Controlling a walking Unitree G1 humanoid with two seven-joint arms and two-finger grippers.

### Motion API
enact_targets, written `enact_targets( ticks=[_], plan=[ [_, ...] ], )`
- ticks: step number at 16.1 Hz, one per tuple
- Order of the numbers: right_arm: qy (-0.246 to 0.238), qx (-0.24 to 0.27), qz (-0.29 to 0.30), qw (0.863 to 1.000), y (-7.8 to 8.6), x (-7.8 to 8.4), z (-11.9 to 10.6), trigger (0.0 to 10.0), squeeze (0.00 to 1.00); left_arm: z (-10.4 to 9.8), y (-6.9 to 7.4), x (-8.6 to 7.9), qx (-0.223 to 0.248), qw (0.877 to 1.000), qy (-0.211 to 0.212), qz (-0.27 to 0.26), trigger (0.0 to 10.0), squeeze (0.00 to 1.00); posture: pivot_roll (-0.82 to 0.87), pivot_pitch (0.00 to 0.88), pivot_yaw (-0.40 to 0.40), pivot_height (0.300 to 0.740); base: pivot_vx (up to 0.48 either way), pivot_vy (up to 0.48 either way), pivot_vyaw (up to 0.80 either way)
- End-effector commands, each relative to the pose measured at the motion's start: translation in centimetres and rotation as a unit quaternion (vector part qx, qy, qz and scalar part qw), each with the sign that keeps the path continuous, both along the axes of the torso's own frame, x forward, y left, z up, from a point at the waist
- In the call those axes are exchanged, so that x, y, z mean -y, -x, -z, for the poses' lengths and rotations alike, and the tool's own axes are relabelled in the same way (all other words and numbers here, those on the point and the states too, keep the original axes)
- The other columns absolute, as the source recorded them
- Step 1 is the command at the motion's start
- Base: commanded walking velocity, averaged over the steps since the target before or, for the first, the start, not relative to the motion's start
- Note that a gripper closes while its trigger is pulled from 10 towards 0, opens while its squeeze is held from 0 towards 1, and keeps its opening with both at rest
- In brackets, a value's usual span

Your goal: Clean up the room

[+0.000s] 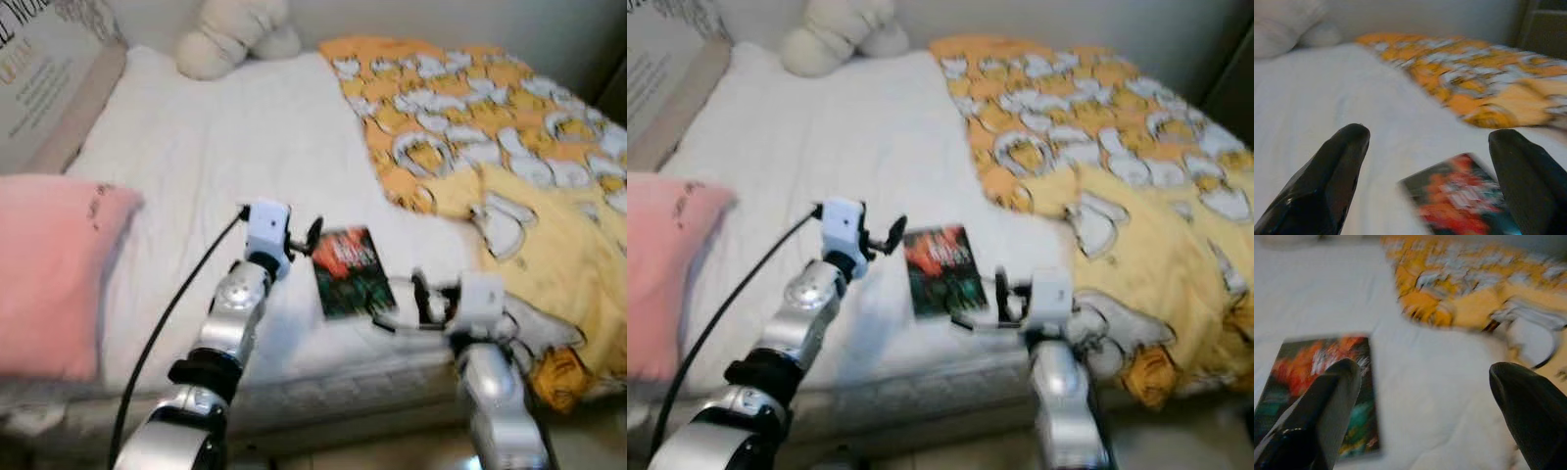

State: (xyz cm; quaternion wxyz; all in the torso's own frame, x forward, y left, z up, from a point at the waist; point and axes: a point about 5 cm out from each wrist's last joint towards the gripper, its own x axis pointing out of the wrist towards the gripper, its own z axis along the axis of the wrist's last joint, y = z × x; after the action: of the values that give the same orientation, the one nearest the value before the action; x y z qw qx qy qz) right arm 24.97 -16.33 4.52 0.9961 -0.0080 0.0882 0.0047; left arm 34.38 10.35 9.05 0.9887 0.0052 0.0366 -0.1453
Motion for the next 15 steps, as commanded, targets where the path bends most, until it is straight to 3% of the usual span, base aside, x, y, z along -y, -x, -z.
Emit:
enact_targets(
  ticks=[1,2,3,4,6,8,12,15],
  plan=[
    [0.010,0.000,0.005,1.000,0.4,1.0,-0.3,10.0,0.00,0.3,-0.3,1.1,-0.019,1.000,0.018,-0.008,10.0,0.00,0.01,0.000,-0.030,0.740,0.000,0.000,0.00],
    [0.014,-0.003,0.002,1.000,0.9,1.2,-0.2,10.0,0.00,0.8,-0.2,1.8,-0.035,0.999,0.033,-0.010,10.0,0.00,0.00,0.000,-0.041,0.740,0.000,0.000,0.00],
    [0.021,-0.009,-0.008,1.000,2.7,1.6,-0.2,10.0,0.00,1.8,0.8,4.3,-0.065,0.995,0.074,0.009,10.0,0.00,-0.05,0.026,-0.069,0.740,0.000,0.000,0.00],
    [0.020,-0.008,-0.020,1.000,4.1,1.7,-0.5,10.0,0.00,2.6,1.8,6.3,-0.077,0.994,0.076,0.028,10.0,0.00,-0.06,0.049,-0.080,0.740,0.000,0.000,0.00],
    [0.010,-0.011,-0.051,0.999,6.1,1.6,-0.8,10.0,0.00,4.8,4.0,8.7,-0.115,0.990,0.048,0.062,10.0,0.00,-0.10,0.105,-0.093,0.740,0.000,0.000,0.00],
    [0.028,-0.040,-0.037,0.998,8.5,3.0,-0.4,10.0,0.00,6.4,6.3,11.2,-0.145,0.985,0.026,0.088,10.0,0.00,-0.12,0.170,-0.110,0.740,0.000,0.000,0.00],
    [0.036,-0.057,-0.039,0.997,10.1,3.1,-0.8,10.0,0.00,6.1,6.5,11.8,-0.123,0.990,0.019,0.063,10.0,0.00,-0.14,0.202,-0.115,0.740,0.000,0.000,0.00],
    [0.032,-0.059,-0.037,0.997,10.6,2.8,-1.3,10.0,0.00,5.5,6.0,11.6,-0.115,0.992,0.048,0.034,10.0,0.00,-0.15,0.214,-0.107,0.740,0.000,0.000,0.00]
  ],
)
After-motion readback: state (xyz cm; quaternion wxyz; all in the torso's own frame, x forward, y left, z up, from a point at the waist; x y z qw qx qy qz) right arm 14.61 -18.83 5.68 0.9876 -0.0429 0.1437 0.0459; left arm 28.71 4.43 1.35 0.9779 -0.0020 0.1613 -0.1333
